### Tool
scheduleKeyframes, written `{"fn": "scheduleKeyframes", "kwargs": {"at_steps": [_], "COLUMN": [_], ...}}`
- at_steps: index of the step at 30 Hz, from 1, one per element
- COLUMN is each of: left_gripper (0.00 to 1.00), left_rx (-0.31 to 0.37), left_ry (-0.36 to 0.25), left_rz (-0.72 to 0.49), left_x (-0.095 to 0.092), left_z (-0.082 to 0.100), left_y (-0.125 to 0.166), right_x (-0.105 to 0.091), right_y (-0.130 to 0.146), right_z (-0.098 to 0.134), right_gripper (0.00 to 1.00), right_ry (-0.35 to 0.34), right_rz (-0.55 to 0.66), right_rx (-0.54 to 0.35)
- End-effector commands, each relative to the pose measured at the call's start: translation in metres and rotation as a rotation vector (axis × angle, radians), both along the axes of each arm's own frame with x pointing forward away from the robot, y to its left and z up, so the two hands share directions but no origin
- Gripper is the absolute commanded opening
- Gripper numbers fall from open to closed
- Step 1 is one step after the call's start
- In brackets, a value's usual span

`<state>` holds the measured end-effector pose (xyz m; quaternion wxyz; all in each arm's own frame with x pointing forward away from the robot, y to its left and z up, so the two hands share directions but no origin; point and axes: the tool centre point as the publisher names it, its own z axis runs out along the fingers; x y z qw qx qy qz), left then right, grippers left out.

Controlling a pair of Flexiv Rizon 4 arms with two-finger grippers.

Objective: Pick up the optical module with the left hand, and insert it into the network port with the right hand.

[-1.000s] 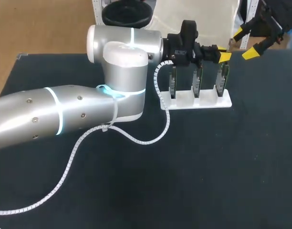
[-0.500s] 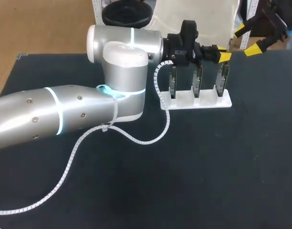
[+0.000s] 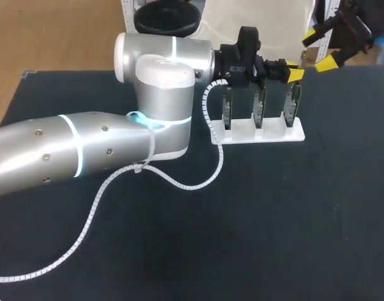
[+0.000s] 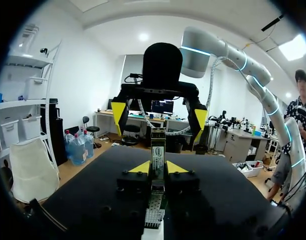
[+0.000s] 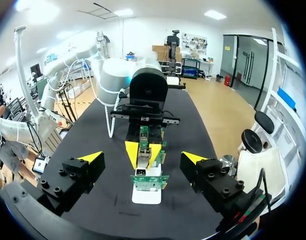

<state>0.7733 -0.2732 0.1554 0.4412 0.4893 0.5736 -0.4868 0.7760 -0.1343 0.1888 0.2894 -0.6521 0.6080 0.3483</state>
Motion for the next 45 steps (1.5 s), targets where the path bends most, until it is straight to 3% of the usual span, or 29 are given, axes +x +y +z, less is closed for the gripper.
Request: {"fn": "scheduleKeyframes", "kwargs": {"at_steps": [1, 17, 18, 19, 20, 21, 41, 42, 44, 45], "left_gripper": [0.00, 0.00, 0.00, 0.00, 0.00, 0.00, 0.00, 0.19, 1.00, 1.00], "left_rx": [-0.005, -0.005, -0.005, -0.005, -0.005, -0.005, -0.005, -0.005, -0.005, -0.005], "left_ry": [-0.003, -0.003, -0.003, -0.003, -0.003, -0.003, -0.003, -0.003, -0.003, -0.003], "left_rz": [0.000, 0.000, 0.000, 0.000, 0.000, 0.000, 0.000, 0.000, 0.000, 0.000], "left_x": [0.001, 0.001, 0.001, 0.001, 0.001, 0.001, 0.001, 0.001, 0.001, 0.001], "left_z": [-0.002, -0.002, -0.002, -0.002, -0.002, -0.002, -0.002, -0.002, -0.002, -0.002], "left_y": [0.000, 0.000, 0.000, 0.000, 0.000, 0.000, 0.000, 0.000, 0.000, 0.000], "right_x": [0.004, 0.006, 0.006, 0.006, 0.006, 0.006, 0.003, 0.003, 0.003, 0.002], "right_y": [0.005, 0.013, 0.013, 0.013, 0.013, 0.013, 0.015, 0.015, 0.015, 0.014], "right_z": [-0.002, -0.002, -0.002, -0.002, -0.002, -0.002, -0.001, -0.001, -0.001, -0.001], "right_gripper": [1.00, 1.00, 0.65, 0.42, 0.35, 0.00, 0.00, 0.00, 0.00, 0.00], "right_ry": [0.003, 0.009, 0.008, 0.009, 0.009, 0.010, 0.005, 0.005, 0.004, 0.004], "right_rz": [0.013, 0.027, 0.027, 0.027, 0.027, 0.027, 0.032, 0.032, 0.031, 0.030], "right_rx": [-0.004, 0.001, -0.001, -0.001, -0.001, 0.001, 0.002, 0.002, 0.003, 0.002]}}
